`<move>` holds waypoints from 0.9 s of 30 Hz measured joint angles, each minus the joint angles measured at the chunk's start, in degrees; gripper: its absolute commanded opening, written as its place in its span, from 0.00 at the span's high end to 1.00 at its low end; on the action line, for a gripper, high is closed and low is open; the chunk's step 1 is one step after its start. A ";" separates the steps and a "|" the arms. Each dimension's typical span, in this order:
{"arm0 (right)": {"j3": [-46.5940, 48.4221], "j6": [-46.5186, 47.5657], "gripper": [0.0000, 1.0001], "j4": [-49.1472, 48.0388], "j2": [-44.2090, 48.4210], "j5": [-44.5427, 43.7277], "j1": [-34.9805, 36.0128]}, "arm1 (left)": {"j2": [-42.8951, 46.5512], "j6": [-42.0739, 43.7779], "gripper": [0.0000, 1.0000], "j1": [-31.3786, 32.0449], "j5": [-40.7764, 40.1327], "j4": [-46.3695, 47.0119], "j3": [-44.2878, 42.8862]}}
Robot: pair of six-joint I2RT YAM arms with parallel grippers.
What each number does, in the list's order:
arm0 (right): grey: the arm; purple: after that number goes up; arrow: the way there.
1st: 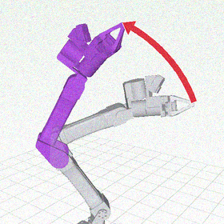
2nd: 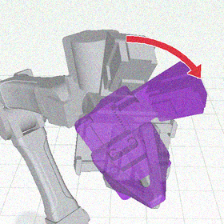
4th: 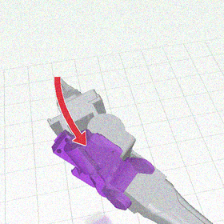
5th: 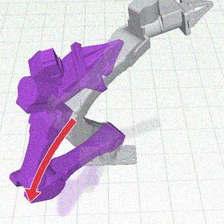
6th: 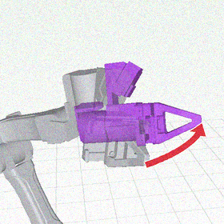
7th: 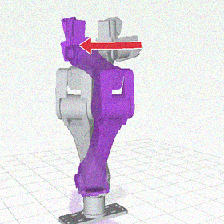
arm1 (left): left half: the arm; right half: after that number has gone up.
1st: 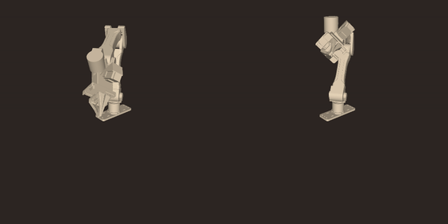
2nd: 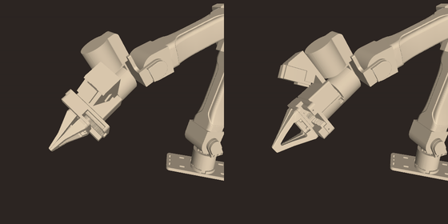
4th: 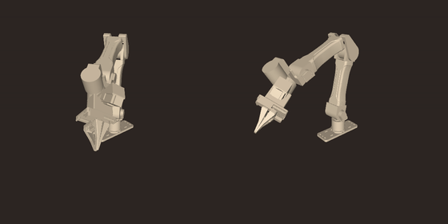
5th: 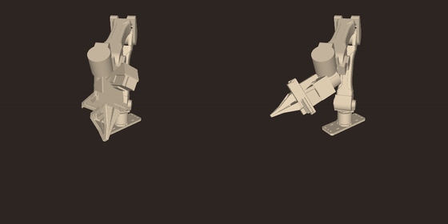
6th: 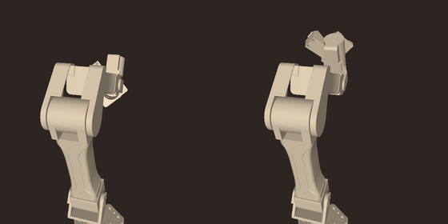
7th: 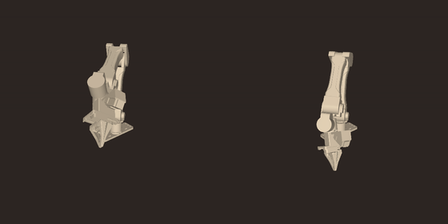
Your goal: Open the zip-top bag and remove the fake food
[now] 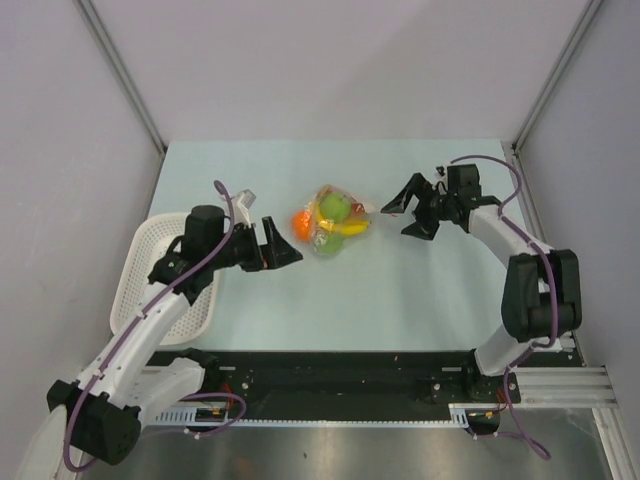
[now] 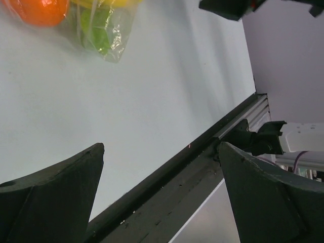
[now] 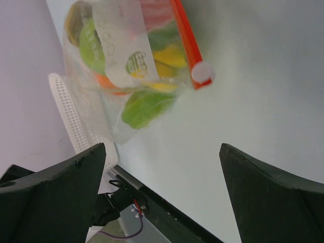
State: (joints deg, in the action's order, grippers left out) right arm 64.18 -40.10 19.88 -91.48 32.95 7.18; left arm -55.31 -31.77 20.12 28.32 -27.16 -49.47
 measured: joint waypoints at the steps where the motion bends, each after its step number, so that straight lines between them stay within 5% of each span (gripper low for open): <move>1: 0.68 -0.52 0.00 -1.51 -1.62 0.81 -0.31 | 0.90 -0.28 0.01 0.00 0.31 -0.09 0.70; 7: 3.74 -4.87 0.08 -9.16 -12.39 4.55 -1.92 | 3.61 -0.26 0.05 0.00 0.96 -0.94 1.51; 16: 6.16 -11.82 0.65 -17.03 -21.35 10.71 -2.14 | 2.75 3.91 0.06 0.92 3.50 -1.77 -1.75; 22: 6.47 -11.34 0.85 -17.05 -20.55 12.50 -0.94 | -0.46 11.91 0.06 13.20 -2.43 -0.96 -9.11; 27: 6.47 -9.14 0.89 -13.49 -15.69 12.59 0.98 | -4.74 21.62 0.03 23.32 -11.02 2.73 -13.42</move>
State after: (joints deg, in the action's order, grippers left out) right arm 70.65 -49.23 6.39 -107.18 45.54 8.16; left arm -60.05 -10.15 43.44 17.30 -24.43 -62.89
